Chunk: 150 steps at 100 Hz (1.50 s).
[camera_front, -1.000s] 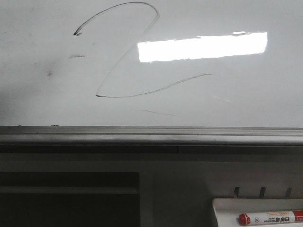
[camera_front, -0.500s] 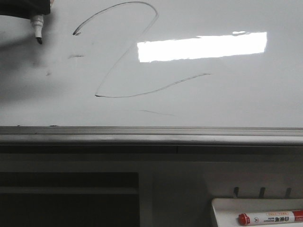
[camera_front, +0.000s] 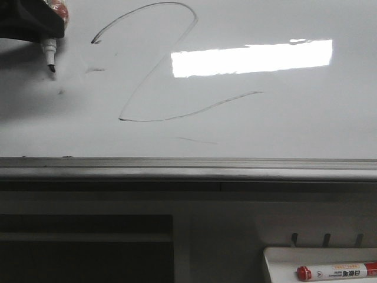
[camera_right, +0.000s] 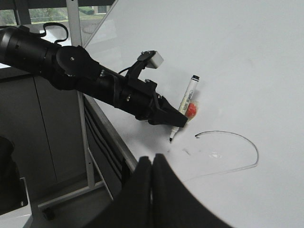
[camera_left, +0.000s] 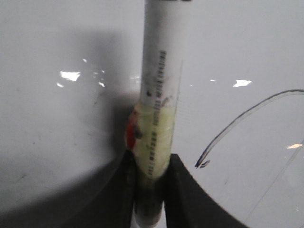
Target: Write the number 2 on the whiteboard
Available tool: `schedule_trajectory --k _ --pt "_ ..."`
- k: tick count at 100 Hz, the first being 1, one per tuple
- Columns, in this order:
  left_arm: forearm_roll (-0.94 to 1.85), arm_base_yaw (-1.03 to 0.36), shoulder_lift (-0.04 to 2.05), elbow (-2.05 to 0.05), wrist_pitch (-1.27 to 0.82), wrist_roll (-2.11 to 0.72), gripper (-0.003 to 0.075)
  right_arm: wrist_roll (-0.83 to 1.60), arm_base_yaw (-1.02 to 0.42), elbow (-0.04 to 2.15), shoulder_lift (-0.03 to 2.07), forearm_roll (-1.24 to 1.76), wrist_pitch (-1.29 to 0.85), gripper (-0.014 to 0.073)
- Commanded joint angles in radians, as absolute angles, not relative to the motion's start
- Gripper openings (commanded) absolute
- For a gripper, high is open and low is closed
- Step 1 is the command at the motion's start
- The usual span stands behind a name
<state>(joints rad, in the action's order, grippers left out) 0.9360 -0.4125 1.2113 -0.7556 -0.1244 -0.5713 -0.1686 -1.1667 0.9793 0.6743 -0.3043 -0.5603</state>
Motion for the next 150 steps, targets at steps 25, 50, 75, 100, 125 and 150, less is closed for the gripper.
schedule_trajectory --k 25,50,75,100,125,150 --pt "0.948 -0.408 1.217 -0.784 -0.121 -0.564 0.0196 -0.188 -1.161 1.002 0.677 -0.322 -0.472 -0.0049" --pt "0.946 -0.408 1.217 -0.784 -0.121 -0.564 0.0343 -0.195 -1.161 1.002 0.677 -0.322 -0.472 -0.0049" --pt "0.938 -0.408 1.208 -0.784 -0.132 -0.564 0.0519 -0.195 -1.161 1.002 0.677 -0.320 -0.472 -0.0049" --pt "0.888 -0.408 1.116 -0.784 -0.129 -0.566 0.0533 -0.195 -1.161 1.002 0.677 -0.328 -0.472 -0.0049" --pt "0.770 -0.408 0.889 -0.780 -0.181 -0.566 0.0447 -0.233 -1.161 0.995 0.632 -0.495 -0.579 -0.0049" --pt "0.603 -0.408 0.490 -0.675 -0.246 -0.566 0.0294 -0.483 -1.161 0.818 0.334 -0.838 -0.728 -0.0050"
